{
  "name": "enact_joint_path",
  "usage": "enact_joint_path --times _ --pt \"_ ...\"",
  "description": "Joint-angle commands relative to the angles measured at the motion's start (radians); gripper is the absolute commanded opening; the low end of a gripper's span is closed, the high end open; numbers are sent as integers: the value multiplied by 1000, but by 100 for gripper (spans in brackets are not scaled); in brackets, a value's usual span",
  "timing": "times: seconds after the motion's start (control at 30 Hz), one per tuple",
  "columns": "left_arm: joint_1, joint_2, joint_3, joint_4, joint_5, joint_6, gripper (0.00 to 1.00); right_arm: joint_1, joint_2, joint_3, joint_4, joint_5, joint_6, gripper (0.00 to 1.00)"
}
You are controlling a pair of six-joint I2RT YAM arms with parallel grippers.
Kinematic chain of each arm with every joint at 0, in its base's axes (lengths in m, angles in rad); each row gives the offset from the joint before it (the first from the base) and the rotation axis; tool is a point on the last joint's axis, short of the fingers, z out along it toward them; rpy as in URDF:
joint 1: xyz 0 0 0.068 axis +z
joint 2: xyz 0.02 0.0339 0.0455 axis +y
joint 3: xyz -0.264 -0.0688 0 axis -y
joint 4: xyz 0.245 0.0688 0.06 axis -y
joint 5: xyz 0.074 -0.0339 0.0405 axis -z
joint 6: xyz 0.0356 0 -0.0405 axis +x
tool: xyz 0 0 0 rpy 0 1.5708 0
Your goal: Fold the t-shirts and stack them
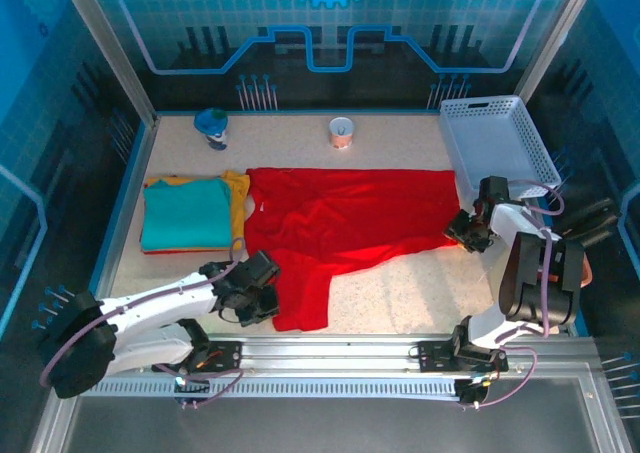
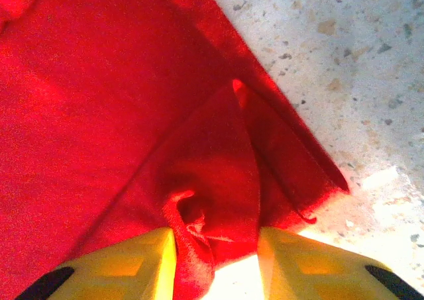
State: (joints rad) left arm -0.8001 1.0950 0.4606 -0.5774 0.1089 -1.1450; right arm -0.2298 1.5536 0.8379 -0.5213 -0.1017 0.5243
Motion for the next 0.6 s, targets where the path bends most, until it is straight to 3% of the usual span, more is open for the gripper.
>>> enact_joint_path --times 0.0,0.3,0.47,0.57 --pt "9 15 8 3 7 21 1 4 22 11 23 -24 16 36" --pt "10 0 22 -42 1 37 0 7 8 18 10 17 15 16" --pt "10 -56 69 -153 15 63 0 5 -39 18 -38 36 12 0" --pt "10 -135 81 -211 18 53 0 3 -85 8 -78 53 13 0"
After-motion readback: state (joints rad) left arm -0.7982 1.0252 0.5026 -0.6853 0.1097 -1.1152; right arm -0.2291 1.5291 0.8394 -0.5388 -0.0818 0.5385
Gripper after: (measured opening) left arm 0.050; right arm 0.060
